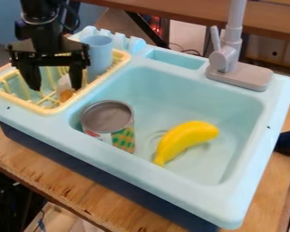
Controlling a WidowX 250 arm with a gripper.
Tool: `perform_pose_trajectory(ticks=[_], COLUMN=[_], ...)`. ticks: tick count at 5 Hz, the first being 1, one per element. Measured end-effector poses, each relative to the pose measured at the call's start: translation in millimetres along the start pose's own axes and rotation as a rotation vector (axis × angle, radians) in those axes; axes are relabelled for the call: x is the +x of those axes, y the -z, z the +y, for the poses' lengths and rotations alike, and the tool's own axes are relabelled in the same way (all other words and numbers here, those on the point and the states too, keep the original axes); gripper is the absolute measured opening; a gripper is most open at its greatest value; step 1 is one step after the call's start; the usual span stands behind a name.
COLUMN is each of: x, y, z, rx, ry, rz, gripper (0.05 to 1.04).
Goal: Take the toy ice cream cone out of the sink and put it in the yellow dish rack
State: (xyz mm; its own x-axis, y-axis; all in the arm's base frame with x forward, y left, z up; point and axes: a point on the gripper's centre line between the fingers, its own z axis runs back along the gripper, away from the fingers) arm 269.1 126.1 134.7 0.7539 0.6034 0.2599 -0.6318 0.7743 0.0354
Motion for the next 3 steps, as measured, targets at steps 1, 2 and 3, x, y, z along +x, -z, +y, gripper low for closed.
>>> perform_pose_trajectory(ticks=[1,2,3], x=[-2.9,-2.4,-10.6], y=[-19.4,-57.9,-85.7], z=[0.6,-18.9,-41.2], rx=[-0.015,-0.103,-0.179], ry=[0.014,0.184,0.352], rz=[-0.007,0.013,0.106], gripper=[1.001,1.001,1.001])
